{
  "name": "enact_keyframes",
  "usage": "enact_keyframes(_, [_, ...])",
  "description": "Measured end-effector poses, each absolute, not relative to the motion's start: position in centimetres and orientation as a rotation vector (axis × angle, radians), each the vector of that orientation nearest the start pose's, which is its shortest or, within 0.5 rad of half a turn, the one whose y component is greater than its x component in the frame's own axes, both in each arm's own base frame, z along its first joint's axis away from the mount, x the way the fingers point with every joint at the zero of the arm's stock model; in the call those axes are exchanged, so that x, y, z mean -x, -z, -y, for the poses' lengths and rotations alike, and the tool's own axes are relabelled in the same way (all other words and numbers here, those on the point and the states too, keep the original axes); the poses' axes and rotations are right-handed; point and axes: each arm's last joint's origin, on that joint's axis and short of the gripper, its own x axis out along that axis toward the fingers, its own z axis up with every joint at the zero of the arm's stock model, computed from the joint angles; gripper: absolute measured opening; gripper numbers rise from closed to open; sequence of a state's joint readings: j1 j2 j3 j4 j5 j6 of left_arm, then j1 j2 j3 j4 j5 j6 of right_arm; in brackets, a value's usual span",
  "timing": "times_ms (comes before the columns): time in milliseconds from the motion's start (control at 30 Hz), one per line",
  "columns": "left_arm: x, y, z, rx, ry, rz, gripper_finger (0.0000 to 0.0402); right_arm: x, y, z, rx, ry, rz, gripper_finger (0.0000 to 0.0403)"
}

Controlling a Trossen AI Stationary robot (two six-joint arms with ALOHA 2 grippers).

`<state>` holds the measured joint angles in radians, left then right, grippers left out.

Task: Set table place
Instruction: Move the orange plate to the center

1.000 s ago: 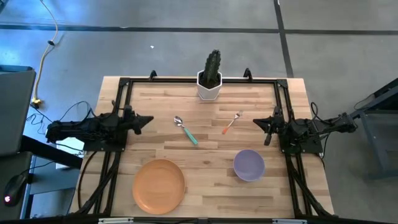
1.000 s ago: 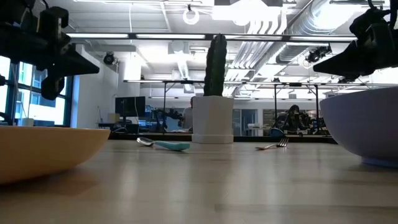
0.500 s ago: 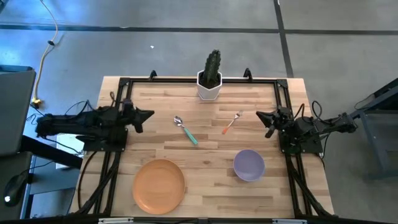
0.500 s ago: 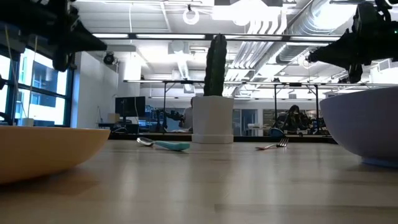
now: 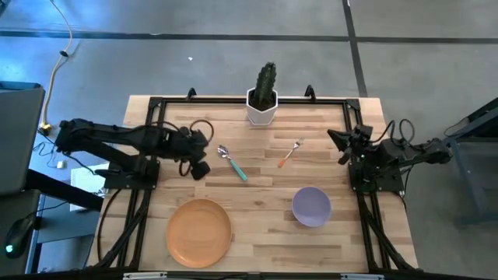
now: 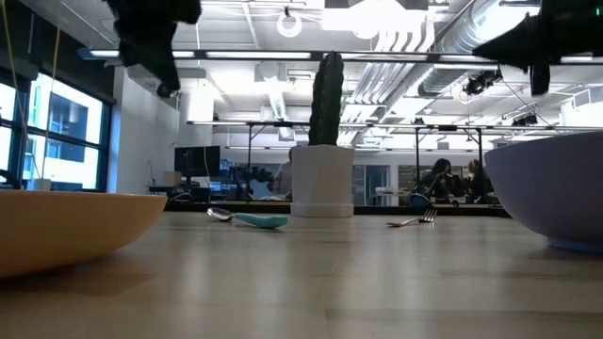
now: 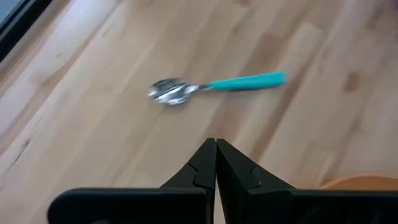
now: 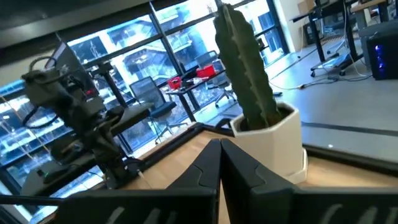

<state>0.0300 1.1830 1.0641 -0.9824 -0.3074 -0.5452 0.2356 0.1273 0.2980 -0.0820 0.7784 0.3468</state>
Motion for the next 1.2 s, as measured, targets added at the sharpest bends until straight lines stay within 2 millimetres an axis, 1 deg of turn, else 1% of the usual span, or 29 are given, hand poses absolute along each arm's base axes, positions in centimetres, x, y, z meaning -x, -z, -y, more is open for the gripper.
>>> enact_keyframes(67, [-22.0, -29.6, -0.9, 0.318, -0.564, -0.965, 0.0, -8.0, -26.7, 0.2, -0.346, 0.531, 0.123, 0.0])
enact_keyframes(200, [-21.9, -29.7, 0.3, 0.331, -0.551, -0.955, 0.0, -8.3, -31.6, 0.1, -0.261, 0.544, -0.031, 0.0])
enact_keyframes(267, [-21.4, -29.8, 0.7, 0.349, -0.56, -0.971, 0.0, -8.8, -34.0, -0.1, -0.218, 0.546, -0.111, 0.0])
enact_keyframes(367, [-21.0, -29.6, 1.3, 0.363, -0.578, -0.999, 0.0001, -10.1, -37.0, -0.4, -0.146, 0.556, -0.239, 0.0])
enact_keyframes(533, [-20.4, -29.4, 2.1, 0.356, -0.587, -1.043, 0.0002, -12.3, -40.6, -1.0, -0.062, 0.552, -0.415, 0.0])
enact_keyframes(667, [-20.2, -29.4, 2.7, 0.344, -0.548, -1.06, 0.0016, -13.9, -42.4, -1.4, -0.03, 0.555, -0.476, 0.0002])
enact_keyframes(800, [-20.0, -29.0, 3.3, 0.308, -0.511, -1.123, 0.0056, -14.8, -43.2, -1.6, -0.006, 0.541, -0.526, 0.001])
enact_keyframes(900, [-20.0, -28.6, 3.8, 0.277, -0.501, -1.168, 0.0099, -15.2, -43.2, -1.7, 0.004, 0.542, -0.546, 0.0018])
enact_keyframes(1067, [-21.0, -27.4, 4.6, 0.27, -0.481, -1.243, 0.0173, -15.1, -43.2, -1.7, 0.0, 0.538, -0.55, 0.0031])
enact_keyframes(1200, [-22.2, -25.9, 5.2, 0.261, -0.422, -1.345, 0.0212, -15.0, -43.1, -1.7, 0.006, 0.538, -0.562, 0.004])
